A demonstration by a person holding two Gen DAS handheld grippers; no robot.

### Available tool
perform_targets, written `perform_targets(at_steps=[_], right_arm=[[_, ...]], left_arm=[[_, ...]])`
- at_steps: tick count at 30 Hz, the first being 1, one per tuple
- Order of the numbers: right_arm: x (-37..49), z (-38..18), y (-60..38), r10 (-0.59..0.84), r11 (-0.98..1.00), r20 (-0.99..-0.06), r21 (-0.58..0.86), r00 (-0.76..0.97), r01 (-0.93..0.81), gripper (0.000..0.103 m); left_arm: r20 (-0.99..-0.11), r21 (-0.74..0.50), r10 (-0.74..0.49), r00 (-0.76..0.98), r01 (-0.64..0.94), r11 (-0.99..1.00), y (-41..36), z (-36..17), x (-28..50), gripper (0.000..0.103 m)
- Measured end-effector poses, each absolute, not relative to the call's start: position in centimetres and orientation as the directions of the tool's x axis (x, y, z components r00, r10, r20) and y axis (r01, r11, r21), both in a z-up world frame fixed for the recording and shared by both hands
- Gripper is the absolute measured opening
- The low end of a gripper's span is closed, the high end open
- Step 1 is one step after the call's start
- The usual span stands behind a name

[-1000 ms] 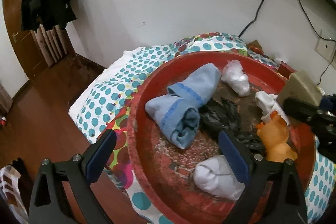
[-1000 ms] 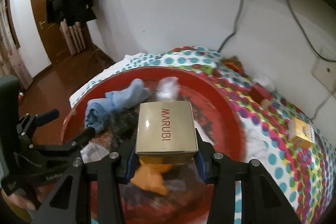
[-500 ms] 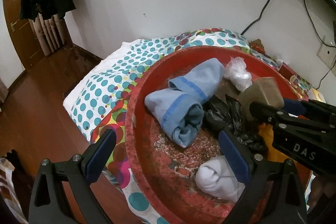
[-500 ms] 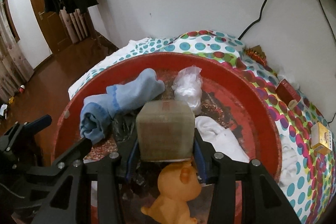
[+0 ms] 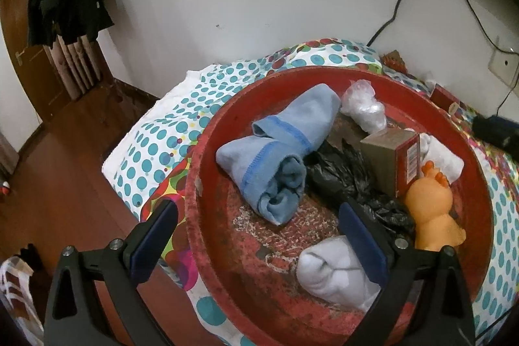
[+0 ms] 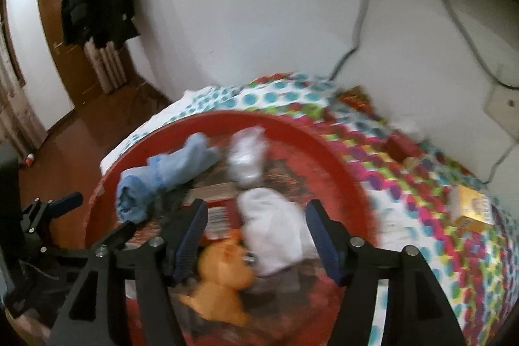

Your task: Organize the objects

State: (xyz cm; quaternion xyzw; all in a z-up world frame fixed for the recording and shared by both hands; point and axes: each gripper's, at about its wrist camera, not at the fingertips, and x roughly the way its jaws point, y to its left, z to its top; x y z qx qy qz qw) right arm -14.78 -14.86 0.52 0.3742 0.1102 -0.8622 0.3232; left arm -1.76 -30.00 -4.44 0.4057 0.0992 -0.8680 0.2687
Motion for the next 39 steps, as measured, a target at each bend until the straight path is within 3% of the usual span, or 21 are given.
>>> perform_targets(at_steps=[8,13,21,27,34,39], right_arm=[[-21.0,0.2,-3.9,-0.317,-0.905,-0.733,0.044,-0.602,0.423,0.071],[-25.6,-0.4,1.7,-0.214,-0.961,-0.767,0.056,-0.605,0.27,0.072],[-30.5,-3.3,6.8,-0.256,-0.95,-0.814,0.311,-0.521,-0.019,0.073],[-33.0,-3.4,5.6,-0.185,-0.983,-0.831,0.159,-0.524,0.095,0.075],[-34.9,-4.9,5.2,-0.2,-0.976,-0.859,0.13,-0.472,0.176,0.084],[-34.9,-6.0,4.2,-0.181,-0.97,-0.867,0.079,-0.464,0.232,0.084]], left_arm=[[-0.746,0.104,-0.412,-0.524,0.519,-0.849,-28.6,-4.6,-2.3,0.102],[-0.752,0.08,-0.39,-0.531,0.514,-0.854,-28.2,-4.7,-2.5,0.102],[-0.755,0.103,-0.383,-0.533,0.48,-0.871,-27.4,-5.1,-2.9,0.103],[-0.762,0.081,-0.367,-0.534,0.484,-0.871,-27.6,-5.2,-3.0,0.103],[-0.773,0.078,-0.348,-0.53,0.466,-0.881,-27.0,-5.4,-3.3,0.103],[-0.773,0.106,-0.357,-0.525,0.447,-0.888,-26.1,-5.6,-3.6,0.103]])
